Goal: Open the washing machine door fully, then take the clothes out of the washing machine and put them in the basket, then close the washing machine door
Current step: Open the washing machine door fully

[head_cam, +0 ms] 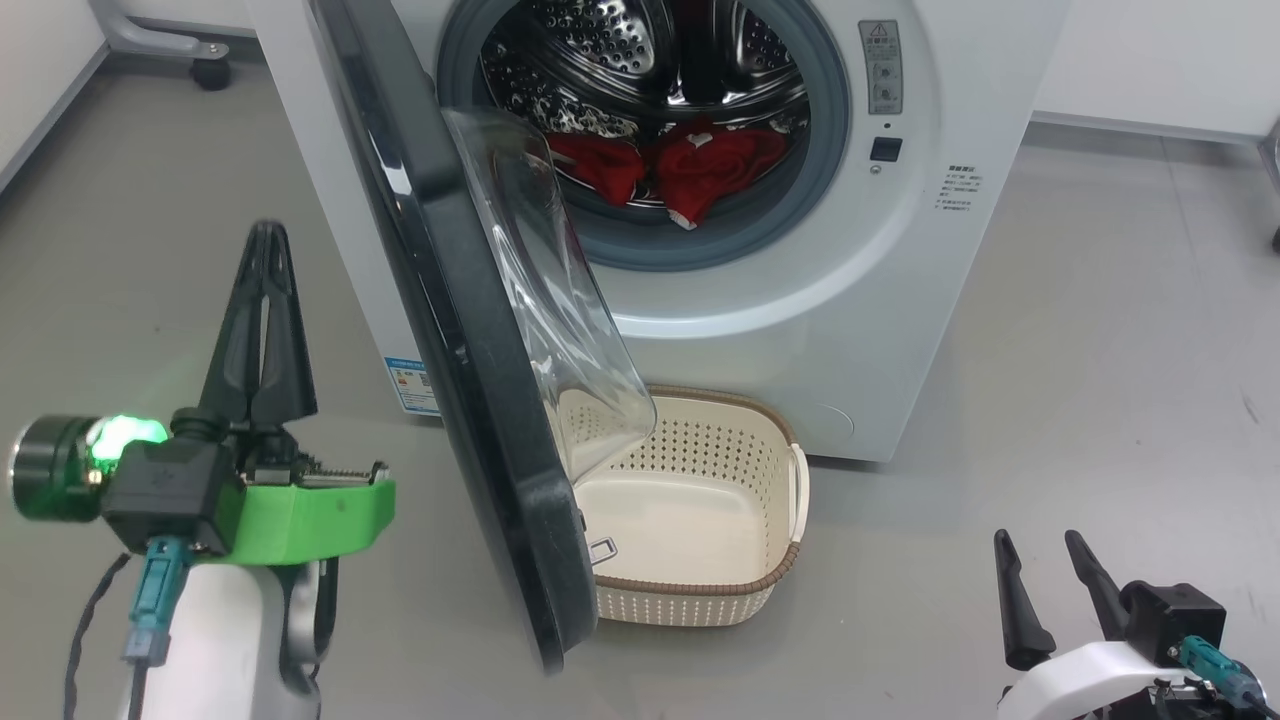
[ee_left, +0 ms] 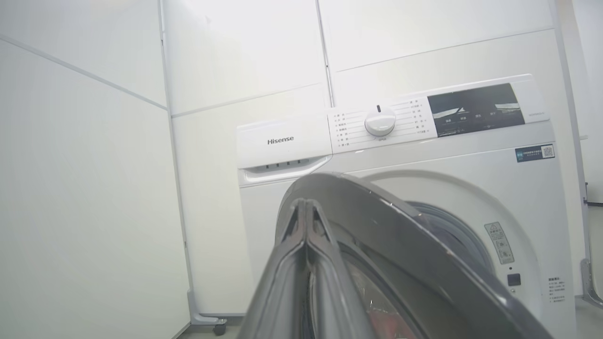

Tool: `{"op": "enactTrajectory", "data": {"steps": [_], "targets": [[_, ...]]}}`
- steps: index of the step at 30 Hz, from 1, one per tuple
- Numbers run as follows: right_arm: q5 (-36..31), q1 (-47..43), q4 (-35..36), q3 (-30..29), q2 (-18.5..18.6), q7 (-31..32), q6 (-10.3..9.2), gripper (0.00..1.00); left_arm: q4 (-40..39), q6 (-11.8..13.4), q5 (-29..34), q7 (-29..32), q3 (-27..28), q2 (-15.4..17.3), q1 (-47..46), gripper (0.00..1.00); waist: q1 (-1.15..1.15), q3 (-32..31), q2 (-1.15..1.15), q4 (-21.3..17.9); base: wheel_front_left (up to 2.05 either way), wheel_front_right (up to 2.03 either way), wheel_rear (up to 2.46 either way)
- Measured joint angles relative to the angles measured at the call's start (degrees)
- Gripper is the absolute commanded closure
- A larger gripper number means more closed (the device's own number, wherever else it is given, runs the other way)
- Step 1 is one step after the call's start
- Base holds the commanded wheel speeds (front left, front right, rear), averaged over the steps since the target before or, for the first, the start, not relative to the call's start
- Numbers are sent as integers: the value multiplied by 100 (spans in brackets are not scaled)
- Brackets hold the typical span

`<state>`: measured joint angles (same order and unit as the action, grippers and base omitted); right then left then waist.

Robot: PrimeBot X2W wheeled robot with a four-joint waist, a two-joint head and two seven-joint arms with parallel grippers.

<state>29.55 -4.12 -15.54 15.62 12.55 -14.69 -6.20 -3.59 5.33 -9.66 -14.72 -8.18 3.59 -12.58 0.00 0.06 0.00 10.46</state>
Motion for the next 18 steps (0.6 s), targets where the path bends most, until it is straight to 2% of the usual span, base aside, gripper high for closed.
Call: {"op": "enactTrajectory", "data": {"steps": [5,13,18], "targets": [[-5,-31,-26,-26,-1,0,0,0,-769,-13,178,-5,-365,-46,-370,100,0,-12,0,43,0,0,0],[-54,-42,-37,-26,-18,0,7,0,-1162,-517,-3,23,-1449,-83,-488,100,0,-29,0,49,0,0,0],[-96,-53,-57,-20,-36,0,20,0,-1073,-773,-408,470,-2176,-94,-260,100,0,-26,0,24,0,0,0]]}}
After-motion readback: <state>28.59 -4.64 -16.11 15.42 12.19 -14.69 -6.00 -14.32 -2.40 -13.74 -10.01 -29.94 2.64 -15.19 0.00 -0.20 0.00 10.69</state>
